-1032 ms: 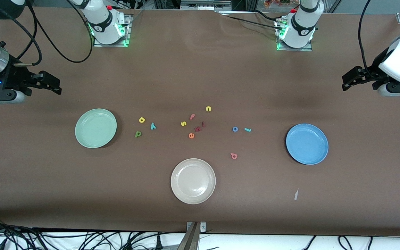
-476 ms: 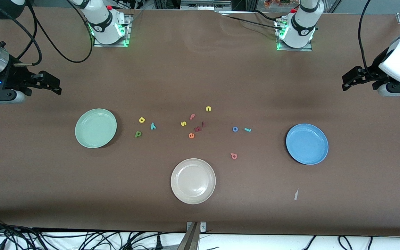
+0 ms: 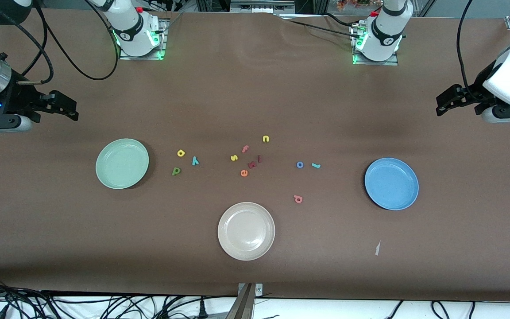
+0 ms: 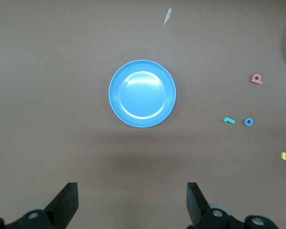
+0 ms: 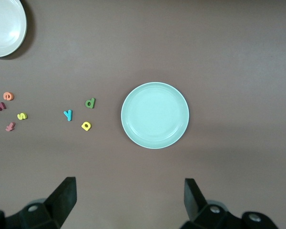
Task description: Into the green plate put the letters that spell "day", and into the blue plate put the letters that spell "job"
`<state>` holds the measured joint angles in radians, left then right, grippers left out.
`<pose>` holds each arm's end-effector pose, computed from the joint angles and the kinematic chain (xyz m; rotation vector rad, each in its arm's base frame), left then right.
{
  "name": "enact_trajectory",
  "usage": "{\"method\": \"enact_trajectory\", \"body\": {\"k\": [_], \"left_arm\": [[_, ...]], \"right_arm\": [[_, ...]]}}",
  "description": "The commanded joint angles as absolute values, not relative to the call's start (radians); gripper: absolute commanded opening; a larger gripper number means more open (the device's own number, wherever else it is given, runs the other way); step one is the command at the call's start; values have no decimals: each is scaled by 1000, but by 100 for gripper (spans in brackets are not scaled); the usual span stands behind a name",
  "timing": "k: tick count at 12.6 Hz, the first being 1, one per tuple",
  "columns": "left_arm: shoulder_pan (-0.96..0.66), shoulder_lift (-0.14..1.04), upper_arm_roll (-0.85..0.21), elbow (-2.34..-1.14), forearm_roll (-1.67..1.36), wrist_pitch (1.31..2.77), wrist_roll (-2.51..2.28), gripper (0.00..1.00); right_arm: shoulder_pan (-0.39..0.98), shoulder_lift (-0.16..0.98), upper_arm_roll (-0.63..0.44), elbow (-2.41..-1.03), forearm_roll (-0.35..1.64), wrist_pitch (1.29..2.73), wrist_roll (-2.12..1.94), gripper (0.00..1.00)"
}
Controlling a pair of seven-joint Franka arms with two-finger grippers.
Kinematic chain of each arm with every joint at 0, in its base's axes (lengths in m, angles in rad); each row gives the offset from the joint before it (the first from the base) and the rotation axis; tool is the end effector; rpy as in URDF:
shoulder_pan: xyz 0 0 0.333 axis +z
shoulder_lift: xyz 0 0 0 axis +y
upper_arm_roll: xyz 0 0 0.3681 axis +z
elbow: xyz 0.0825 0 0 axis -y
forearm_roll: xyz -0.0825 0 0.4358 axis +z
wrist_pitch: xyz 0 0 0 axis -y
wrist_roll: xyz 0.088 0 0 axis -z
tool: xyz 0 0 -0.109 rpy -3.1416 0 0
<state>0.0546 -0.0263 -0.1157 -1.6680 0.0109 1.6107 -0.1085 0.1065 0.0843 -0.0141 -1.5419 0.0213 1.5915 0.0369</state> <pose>0.5969 -0.0363 0.6428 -3.1239 -0.0732 0.0467 0.6341 0.0614 0.6391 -3.1221 -0.0854 0.0561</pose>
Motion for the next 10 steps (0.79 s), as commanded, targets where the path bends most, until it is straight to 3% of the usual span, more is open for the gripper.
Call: {"method": "enact_trajectory", "body": {"k": [1,10], "left_arm": [[63,-31,-121,-1667,20,1606,-91,100],[58,-31,-123,-1667,21,1606,-92,100]], "right_arm": [[106,94,-12,-1519,21,1586,41,100],[106,94,-12,-1526,25,1583,46,100]]}}
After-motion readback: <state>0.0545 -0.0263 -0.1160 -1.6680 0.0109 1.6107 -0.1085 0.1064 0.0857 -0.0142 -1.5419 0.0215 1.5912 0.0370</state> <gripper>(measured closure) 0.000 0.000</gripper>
